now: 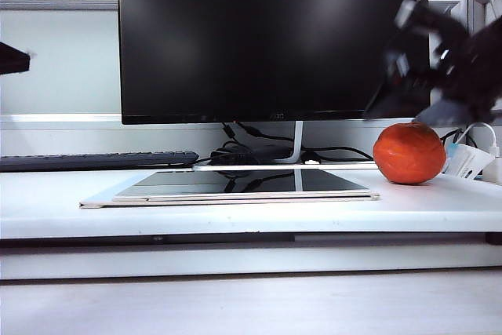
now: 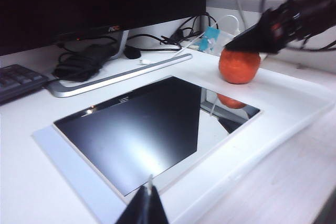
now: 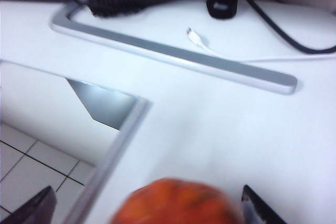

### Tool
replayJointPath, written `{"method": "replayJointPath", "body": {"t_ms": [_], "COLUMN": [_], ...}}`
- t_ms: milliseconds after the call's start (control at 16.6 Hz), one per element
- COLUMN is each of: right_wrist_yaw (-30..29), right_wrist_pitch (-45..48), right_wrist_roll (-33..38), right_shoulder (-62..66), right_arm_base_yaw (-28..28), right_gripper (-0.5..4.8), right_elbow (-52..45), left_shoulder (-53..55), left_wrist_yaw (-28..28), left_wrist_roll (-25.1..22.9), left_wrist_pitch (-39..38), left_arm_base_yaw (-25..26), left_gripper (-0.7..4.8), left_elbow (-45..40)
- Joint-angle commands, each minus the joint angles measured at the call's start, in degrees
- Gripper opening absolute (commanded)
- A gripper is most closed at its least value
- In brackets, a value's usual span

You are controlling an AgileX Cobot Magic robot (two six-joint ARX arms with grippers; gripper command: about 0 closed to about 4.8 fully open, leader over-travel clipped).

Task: Place the orange on the center of the mirror.

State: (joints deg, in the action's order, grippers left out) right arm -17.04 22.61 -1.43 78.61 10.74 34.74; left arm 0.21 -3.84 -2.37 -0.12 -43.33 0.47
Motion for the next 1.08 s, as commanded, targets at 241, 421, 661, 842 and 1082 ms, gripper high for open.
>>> {"method": "replayJointPath", "body": {"t_ms": [241,421,661,842,1082], "right_wrist_yaw": [5.62,4.61,-2.71,-3.45,0.31], "right_wrist_pitch": [2.73,4.31,7.06,7.28,6.99], "right_wrist_roll": [-0.33,-0.22,5.18,5.95,5.99], "right_shoulder": [6.95,6.99,6.91,7.19,12.00], "right_arm_base_yaw": [0.68,1.01,2.36,10.54,19.21], "right_gripper": [4.79,3.34,2.52,2.52,2.52], "right_elbow": [0.26,0.26,1.49,5.22,11.76], "left_shoulder": [0.00,0.00,-0.02,-0.02,-0.02], "left_wrist_yaw": [0.02,0.00,0.04,0.15,-0.07], "left_wrist_roll": [-0.22,-0.22,-0.22,-0.22,-0.22], "left_wrist_pitch": [0.55,0.55,0.55,0.55,0.55], "left_arm_base_yaw": [0.02,0.13,0.66,7.82,17.92], "left_gripper": [-0.05,-0.05,-0.05,-0.05,-0.05], "left_elbow": [0.07,0.07,0.07,0.07,0.07]}}
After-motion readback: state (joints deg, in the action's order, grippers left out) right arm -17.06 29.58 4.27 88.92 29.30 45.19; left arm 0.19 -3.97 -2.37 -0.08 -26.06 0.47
